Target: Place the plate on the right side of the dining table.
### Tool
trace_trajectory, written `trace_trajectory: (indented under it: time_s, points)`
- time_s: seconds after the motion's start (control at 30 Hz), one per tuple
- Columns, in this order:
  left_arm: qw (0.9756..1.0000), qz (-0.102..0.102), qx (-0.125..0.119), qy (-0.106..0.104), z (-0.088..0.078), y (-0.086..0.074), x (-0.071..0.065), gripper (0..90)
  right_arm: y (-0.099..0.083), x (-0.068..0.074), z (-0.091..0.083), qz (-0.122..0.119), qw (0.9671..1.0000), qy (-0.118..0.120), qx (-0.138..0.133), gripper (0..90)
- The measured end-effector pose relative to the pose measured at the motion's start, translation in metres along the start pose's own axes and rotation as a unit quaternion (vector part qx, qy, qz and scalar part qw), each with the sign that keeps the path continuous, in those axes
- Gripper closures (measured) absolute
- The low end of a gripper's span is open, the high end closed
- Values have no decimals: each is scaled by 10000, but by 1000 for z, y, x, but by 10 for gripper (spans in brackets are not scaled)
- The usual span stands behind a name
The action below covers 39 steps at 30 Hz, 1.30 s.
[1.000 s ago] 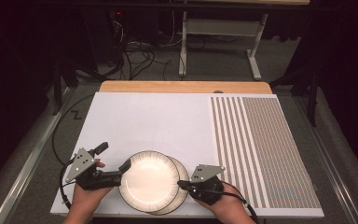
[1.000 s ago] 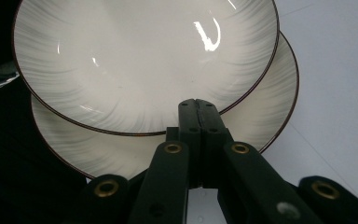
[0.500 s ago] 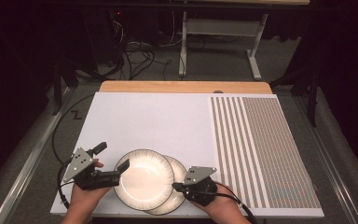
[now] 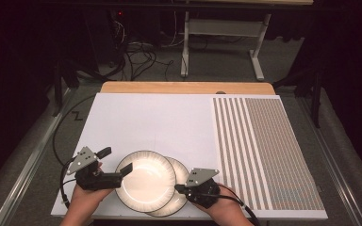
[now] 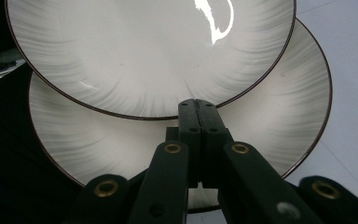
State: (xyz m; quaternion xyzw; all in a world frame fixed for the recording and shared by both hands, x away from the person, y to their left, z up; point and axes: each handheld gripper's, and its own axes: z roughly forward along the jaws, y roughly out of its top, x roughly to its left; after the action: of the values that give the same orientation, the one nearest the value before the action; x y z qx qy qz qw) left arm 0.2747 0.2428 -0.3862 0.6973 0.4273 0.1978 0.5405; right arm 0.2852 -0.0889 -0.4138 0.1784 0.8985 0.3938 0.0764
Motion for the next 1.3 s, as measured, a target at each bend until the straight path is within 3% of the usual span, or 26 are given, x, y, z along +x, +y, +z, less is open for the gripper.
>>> trace_trajectory:
  time_s: [0.17,0.33,0.4,0.57,0.7,0.93,1.0,1.17,1.23,1.3]
  points:
    - [9987,-243,399,-193,-2,2,4,5,0,0,0,-8,10000,-15,21,900]
    - [9958,-400,793,-244,-2,-2,9,5,0,1,0,-24,10000,-34,20,900]
    - [9935,-528,951,-337,0,-4,11,5,0,0,0,-20,10000,-31,22,900]
    - [9860,-863,1264,-655,7,-10,14,5,1,1,0,-18,10000,-41,23,900]
    - [9773,-1165,1527,-899,10,-14,19,5,1,1,0,-3,10000,-42,35,900]
    - [9672,-1409,1801,-1103,14,-16,21,26,1,1,0,-4,10000,-52,39,900]
    - [9627,-1521,1902,-1178,15,-16,22,51,1,1,0,-8,10000,-55,39,900]
    - [9542,-1859,1916,-1350,15,-14,28,124,1,1,0,10,10000,-66,50,900]
    - [9491,-1996,1956,-1451,17,-11,30,135,1,0,0,12,10000,-65,63,900]
    - [9481,-1900,2155,-1361,18,-9,30,142,0,0,0,11,10000,-70,65,900]
